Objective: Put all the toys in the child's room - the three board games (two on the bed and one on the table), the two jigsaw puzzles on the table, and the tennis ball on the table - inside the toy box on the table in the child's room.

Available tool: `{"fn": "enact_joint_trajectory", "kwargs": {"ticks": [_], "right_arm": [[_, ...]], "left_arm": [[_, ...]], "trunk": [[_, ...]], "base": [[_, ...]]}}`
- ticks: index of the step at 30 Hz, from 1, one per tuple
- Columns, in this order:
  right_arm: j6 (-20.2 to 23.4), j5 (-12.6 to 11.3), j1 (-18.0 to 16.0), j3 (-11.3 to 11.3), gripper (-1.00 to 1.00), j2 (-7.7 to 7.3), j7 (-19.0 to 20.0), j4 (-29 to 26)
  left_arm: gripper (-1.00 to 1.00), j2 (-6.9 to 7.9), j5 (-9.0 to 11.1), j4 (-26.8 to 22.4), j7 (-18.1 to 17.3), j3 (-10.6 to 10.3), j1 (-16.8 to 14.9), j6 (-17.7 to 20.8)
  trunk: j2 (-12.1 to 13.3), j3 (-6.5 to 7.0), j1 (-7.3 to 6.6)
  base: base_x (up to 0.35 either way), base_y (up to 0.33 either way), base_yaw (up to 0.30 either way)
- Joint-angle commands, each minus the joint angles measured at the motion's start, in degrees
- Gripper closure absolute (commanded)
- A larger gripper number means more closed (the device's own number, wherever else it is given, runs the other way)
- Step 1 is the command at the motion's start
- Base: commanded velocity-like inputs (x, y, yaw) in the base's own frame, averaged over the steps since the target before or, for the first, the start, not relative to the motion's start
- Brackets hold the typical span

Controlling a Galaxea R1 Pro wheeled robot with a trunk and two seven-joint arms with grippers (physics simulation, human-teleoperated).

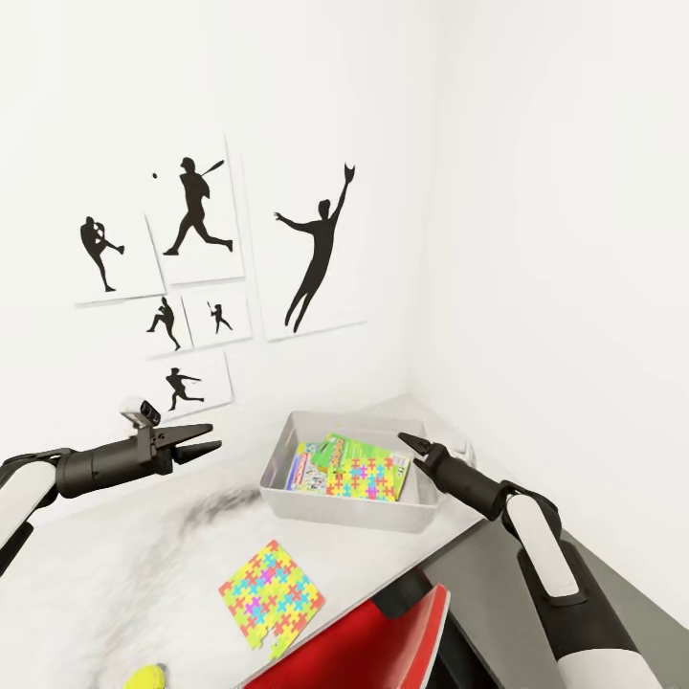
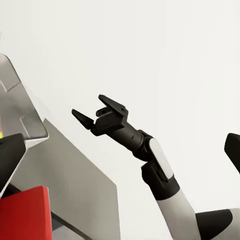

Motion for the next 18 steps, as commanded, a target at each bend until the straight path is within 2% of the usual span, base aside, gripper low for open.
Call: {"fn": "enact_joint_trajectory", "kwargs": {"ticks": [1, 11, 18], "right_arm": [[0.3, 0.2, -0.1, -0.1, -1.0, 0.03, 0.3, -0.1], [0.2, 0.3, -0.1, -0.1, -1.0, 0.48, 0.3, -0.3], [0.1, 0.3, -0.1, 0.0, -1.0, 0.69, 0.2, -0.4]], "left_arm": [[-1.0, 0.23, 0.0, 0.0, -0.2, -0.1, -0.1, 0.2], [-1.0, 0.68, 0.0, 0.0, -0.2, -0.1, -0.1, 0.2], [-1.0, 0.69, 0.0, 0.0, -0.2, -0.1, -0.1, 0.2]], "trunk": [[-0.1, -0.14, 0.04], [-0.1, -0.14, 0.04], [-0.1, -0.14, 0.04]], "base": [[-0.013, 0.007, 0.0], [-0.012, 0.001, 0.0], [-0.147, 0.048, 0.0]]}}
